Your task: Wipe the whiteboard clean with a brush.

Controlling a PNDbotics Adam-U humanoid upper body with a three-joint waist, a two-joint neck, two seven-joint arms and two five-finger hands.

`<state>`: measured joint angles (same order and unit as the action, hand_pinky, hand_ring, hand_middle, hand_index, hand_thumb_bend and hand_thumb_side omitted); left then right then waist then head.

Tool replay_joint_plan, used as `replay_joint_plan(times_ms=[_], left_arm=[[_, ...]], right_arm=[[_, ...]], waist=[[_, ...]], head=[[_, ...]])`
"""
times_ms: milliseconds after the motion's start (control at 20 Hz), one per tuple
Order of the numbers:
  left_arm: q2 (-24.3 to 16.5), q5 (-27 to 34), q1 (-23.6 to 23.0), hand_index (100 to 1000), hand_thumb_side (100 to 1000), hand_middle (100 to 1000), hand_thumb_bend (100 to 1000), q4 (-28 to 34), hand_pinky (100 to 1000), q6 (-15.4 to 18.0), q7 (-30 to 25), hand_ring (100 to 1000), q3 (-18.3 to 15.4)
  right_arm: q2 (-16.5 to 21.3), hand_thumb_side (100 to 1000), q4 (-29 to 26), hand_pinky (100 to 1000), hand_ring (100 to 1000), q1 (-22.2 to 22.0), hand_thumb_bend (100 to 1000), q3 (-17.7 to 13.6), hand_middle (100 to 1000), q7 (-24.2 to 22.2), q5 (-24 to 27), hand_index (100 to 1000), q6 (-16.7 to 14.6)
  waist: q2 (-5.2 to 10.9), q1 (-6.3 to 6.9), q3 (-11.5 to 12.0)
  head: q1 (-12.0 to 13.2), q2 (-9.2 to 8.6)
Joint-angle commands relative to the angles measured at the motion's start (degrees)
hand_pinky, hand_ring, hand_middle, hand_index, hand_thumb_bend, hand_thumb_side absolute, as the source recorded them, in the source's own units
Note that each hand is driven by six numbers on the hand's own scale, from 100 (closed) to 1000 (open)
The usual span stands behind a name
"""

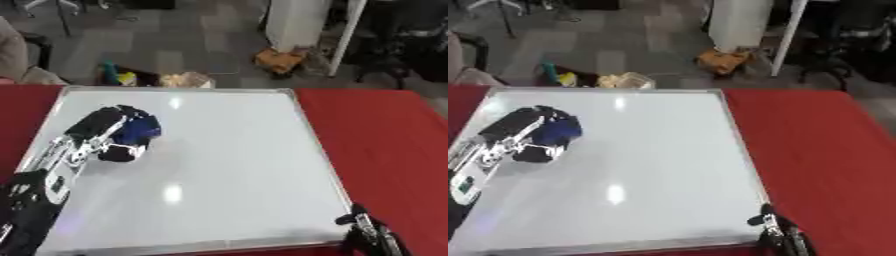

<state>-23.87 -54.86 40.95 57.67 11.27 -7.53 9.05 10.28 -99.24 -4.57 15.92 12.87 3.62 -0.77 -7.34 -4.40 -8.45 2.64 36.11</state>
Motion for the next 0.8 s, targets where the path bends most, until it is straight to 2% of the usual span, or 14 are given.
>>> replay_joint_plan(times_ms=[50, 400, 800], left_arm=[[-0.13, -1.55, 1.94, 878, 348, 676, 150, -2.07, 478, -0.36, 2.23, 644, -1.44], [0.97, -3.94, 2.46, 876, 375, 675, 151, -7.03, 480, -0.31, 4.72, 644, -2.12], [1.98, -6.08, 1.88, 875, 388, 674, 151, -9.13, 481, 0.62, 5.24, 643, -1.96]], right_arm=[[0.15, 826, -0.73, 345, 248, 0.02, 100, -0.06, 100, -0.13, -0.16, 543, 0.06], [-0.03, 827, -0.66, 345, 248, 0.05, 100, 0.04, 100, -0.25, -0.26, 543, 0.07], [-0.16, 827, -0.63, 345, 248, 0.02, 100, 0.02, 100, -0.27, -0.36, 543, 0.05]], waist=[[0.51, 0.16, -0.10], [0.25, 0.07, -0.13], [0.13, -0.02, -0.19]], head=[[0.11, -0.76], [0.21, -0.68], [0.22, -0.73]])
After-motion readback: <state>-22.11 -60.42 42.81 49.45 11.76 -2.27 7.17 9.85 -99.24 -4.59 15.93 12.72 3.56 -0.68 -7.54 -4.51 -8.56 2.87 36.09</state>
